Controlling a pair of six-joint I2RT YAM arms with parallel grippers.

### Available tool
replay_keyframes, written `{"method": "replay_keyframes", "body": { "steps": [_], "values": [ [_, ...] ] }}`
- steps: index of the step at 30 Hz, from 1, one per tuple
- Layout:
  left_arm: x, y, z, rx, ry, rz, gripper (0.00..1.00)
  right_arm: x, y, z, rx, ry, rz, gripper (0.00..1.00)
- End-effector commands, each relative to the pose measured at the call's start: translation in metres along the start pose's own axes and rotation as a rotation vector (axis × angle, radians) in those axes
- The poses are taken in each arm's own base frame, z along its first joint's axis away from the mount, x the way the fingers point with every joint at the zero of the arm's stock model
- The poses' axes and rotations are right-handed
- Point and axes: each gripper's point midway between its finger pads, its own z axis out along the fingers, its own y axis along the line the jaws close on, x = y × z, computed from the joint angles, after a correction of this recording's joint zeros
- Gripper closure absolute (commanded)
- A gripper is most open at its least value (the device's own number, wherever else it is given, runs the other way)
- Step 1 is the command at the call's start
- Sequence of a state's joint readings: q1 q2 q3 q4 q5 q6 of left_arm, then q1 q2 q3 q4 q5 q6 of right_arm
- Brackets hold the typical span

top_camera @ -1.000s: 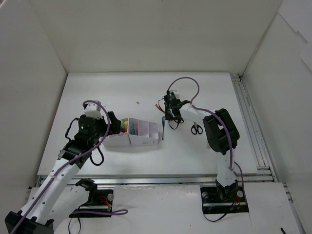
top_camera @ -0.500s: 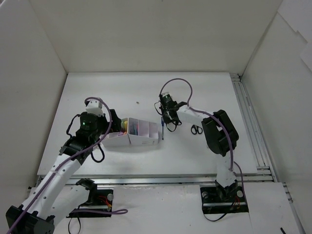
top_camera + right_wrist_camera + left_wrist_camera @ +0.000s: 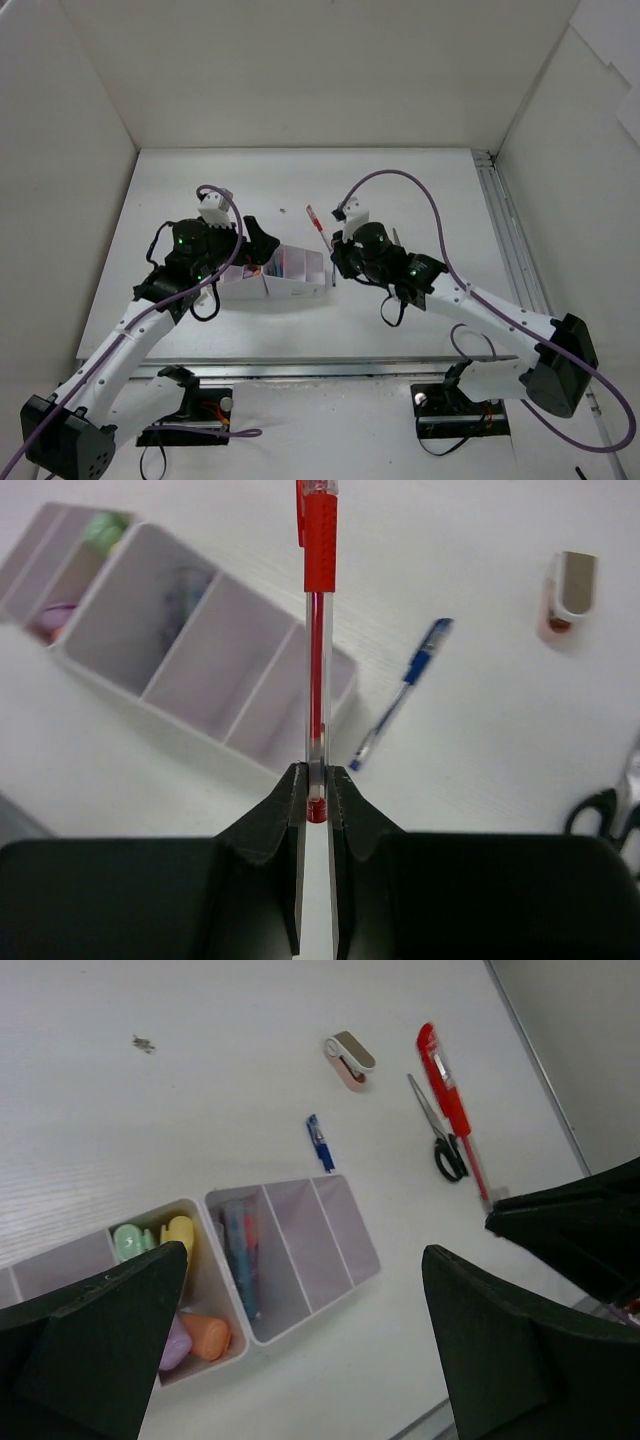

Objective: Sort the stationery into containers
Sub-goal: Place the pen in the storage box.

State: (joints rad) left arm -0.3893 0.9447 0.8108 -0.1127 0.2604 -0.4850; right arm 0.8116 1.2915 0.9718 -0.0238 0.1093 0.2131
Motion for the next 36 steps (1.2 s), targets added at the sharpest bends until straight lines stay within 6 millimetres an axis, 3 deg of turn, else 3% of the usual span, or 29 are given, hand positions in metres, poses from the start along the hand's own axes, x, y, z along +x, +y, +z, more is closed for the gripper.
{"method": "replay_keyframes", "body": {
  "steps": [1, 7, 14, 16, 18, 19, 22, 23, 25, 26, 30, 31, 33, 34, 36],
  "values": [
    [-0.036, -0.050, -0.002, 0.210, -0.107, -0.006, 0.01, -0.004, 0.056, -0.019, -0.296, -0.082, -0.017, 1.00],
    [-0.040, -0.059, -0.003, 0.237, -0.153, -0.030, 0.01, -0.009, 0.103, -0.045, -0.502, -0.152, -0.058, 1.00],
    [-0.034, -0.056, 0.001, 0.211, -0.124, -0.036, 0.01, -0.040, 0.118, -0.055, -0.523, -0.290, -0.042, 1.00],
    [-0.032, -0.059, 0.000, 0.225, -0.120, -0.033, 0.05, -0.047, 0.121, -0.055, -0.525, -0.326, -0.039, 1.00],
    [-0.030, -0.061, -0.001, 0.236, -0.117, -0.040, 0.18, -0.048, 0.125, -0.050, -0.532, -0.313, -0.039, 1.00],
    [-0.031, -0.065, -0.004, 0.255, -0.115, -0.046, 0.33, -0.055, 0.130, -0.050, -0.543, -0.320, -0.042, 1.00],
    [-0.033, -0.070, -0.010, 0.277, -0.126, -0.042, 0.58, -0.059, 0.144, -0.047, -0.567, -0.315, -0.067, 1.00],
    [-0.034, -0.070, -0.012, 0.275, -0.130, -0.040, 0.76, -0.060, 0.145, -0.045, -0.558, -0.313, -0.066, 1.00],
    [-0.036, -0.066, -0.017, 0.252, -0.145, -0.044, 0.95, -0.063, 0.142, -0.041, -0.522, -0.317, -0.059, 0.98],
    [-0.036, -0.065, -0.019, 0.244, -0.147, -0.043, 1.00, -0.064, 0.140, -0.040, -0.505, -0.316, -0.054, 0.94],
    [-0.044, -0.054, -0.030, 0.181, -0.209, -0.024, 1.00, -0.068, 0.126, -0.037, -0.421, -0.318, -0.027, 0.74],
    [-0.045, -0.050, -0.034, 0.156, -0.221, -0.023, 1.00, -0.066, 0.124, -0.036, -0.409, -0.308, -0.025, 0.55],
    [-0.056, -0.036, -0.040, 0.070, -0.273, -0.012, 1.00, -0.069, 0.113, -0.039, -0.359, -0.325, -0.004, 0.29],
    [-0.053, -0.024, -0.044, 0.010, -0.268, 0.000, 1.00, -0.067, 0.109, -0.039, -0.341, -0.320, 0.010, 0.02],
    [-0.064, -0.005, -0.051, -0.098, -0.330, 0.016, 1.00, -0.069, 0.093, -0.044, -0.271, -0.336, 0.042, 0.02]
  ]
}}
